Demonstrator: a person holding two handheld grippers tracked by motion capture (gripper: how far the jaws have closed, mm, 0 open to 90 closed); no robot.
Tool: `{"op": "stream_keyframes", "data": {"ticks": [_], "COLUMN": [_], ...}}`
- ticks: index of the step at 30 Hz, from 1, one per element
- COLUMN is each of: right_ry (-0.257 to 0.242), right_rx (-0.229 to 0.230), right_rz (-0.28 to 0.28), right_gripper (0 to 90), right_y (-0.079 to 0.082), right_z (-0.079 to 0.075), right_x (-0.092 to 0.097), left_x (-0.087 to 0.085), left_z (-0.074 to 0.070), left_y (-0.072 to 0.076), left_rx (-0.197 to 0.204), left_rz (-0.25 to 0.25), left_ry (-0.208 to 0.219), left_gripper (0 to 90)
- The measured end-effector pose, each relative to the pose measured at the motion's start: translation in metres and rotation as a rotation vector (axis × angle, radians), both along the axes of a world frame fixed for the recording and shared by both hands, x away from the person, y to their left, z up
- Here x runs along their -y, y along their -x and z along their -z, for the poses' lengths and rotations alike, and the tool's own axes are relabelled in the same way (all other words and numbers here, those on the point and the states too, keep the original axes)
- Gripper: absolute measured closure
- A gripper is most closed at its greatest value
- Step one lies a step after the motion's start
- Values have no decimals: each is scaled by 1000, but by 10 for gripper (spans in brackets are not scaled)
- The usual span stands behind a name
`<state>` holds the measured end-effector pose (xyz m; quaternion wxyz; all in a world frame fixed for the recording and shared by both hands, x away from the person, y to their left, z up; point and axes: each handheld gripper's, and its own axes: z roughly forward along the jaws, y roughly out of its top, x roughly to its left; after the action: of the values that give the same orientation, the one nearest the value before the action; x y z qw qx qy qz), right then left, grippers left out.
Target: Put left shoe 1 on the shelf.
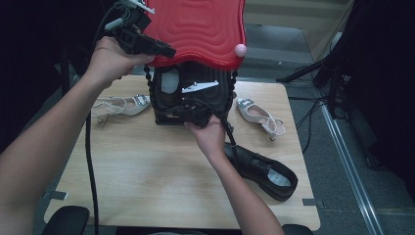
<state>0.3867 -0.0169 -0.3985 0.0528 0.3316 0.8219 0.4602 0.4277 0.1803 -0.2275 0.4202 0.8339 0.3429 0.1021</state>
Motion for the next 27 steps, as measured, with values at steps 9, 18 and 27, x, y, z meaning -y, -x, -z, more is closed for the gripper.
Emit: {"op": "stream_keyframes", "data": {"ticks": [9,18,27], "right_ry": [-34,-6,0], "right_rx": [45,62,30], "right_rz": [-80,-80,-53], "right_gripper": [654,604,603], "right_y": [24,48,66], "right_z": [4,10,19], "right_x": [32,65,98], "left_x": [-13,-16,-12], "left_z": [4,33,71], "left_y": [31,48,57], "left_rx": [-9,-39,-78], "left_rz": [35,48,55], "left_ry": [29,39,37], "left_gripper": [498,473,463]}}
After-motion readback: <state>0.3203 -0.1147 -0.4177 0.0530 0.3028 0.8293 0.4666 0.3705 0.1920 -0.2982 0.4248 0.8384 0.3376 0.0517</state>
